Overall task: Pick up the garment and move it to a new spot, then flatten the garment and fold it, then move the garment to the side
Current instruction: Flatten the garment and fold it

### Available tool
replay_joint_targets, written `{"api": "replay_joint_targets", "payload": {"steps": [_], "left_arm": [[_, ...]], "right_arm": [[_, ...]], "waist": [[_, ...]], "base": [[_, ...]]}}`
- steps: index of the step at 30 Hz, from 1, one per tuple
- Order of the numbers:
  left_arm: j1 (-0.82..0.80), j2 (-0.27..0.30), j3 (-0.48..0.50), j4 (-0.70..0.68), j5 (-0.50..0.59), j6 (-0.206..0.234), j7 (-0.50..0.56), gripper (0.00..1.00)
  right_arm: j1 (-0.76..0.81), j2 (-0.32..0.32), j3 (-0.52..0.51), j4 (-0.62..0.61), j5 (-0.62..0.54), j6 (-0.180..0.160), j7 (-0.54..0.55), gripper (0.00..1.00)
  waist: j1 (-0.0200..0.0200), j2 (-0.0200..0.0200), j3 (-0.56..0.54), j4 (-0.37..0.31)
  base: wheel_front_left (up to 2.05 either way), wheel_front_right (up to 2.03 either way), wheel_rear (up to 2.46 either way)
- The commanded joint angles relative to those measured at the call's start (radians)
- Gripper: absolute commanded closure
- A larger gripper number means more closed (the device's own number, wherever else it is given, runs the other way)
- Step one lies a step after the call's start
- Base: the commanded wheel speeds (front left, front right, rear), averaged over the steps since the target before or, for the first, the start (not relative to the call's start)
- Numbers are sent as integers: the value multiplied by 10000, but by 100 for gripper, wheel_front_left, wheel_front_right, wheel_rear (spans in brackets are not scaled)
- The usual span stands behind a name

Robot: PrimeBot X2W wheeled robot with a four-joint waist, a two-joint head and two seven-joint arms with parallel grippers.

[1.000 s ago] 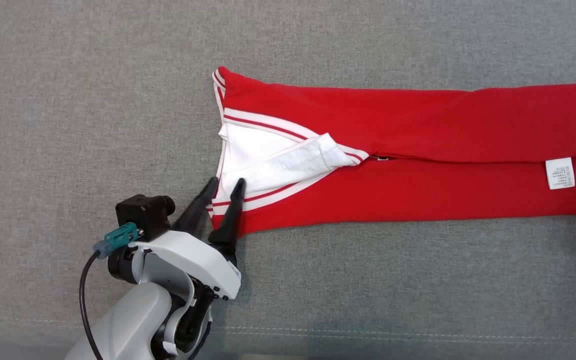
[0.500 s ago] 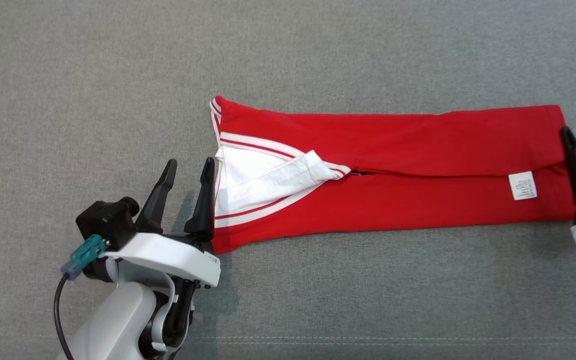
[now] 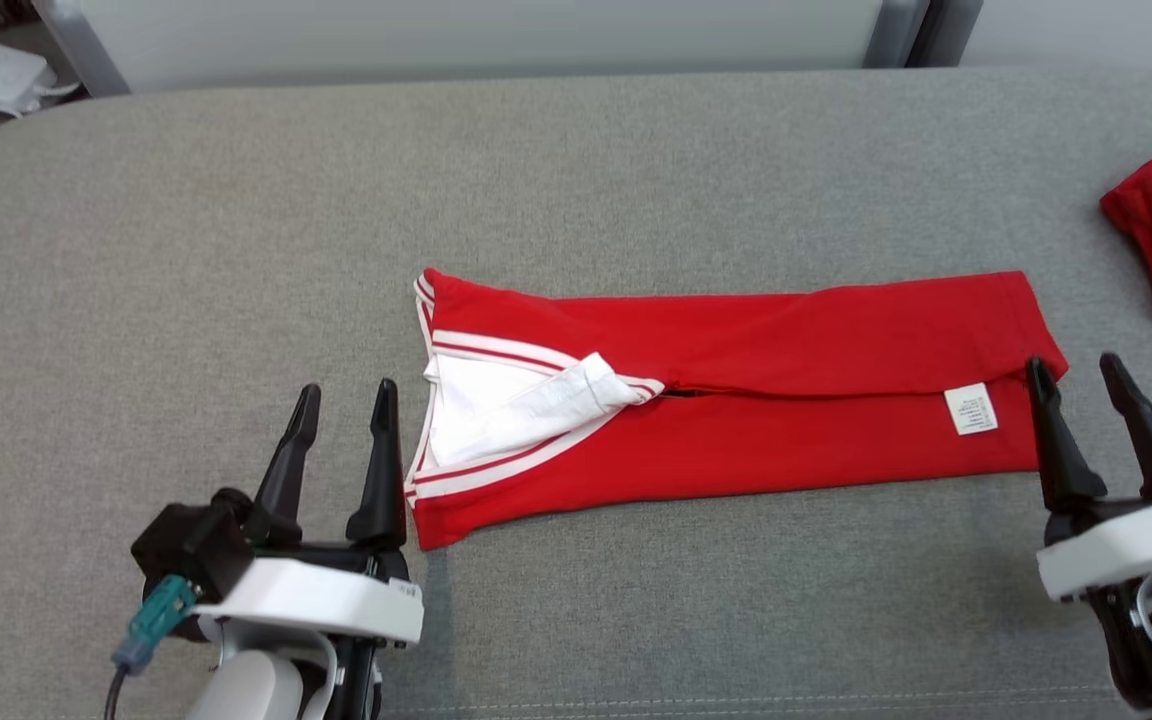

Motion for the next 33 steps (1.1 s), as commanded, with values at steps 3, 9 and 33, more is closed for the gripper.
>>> {"api": "replay_joint_targets", "payload": {"steps": [3,9,33], "left_arm": [[302,-248,806,-335,680,-447,-57,0],[1116,-677,1487,-541,1668,-1170,-58,0],[1214,-809,1275,-778,2491,-1434,-58,0]], "right_arm": [[642,78,-263,-439,-327,2,-140,0],[1662,410,-892,-831,-433,2,-142,0],[-382,1200,-2411,1999,627,2,78,0]], "waist": [[0,0,-441,-54],[0,0,-880,-16],[0,0,-406,154]], "base": [[0,0,0],[0,0,0],[0,0,0]]}}
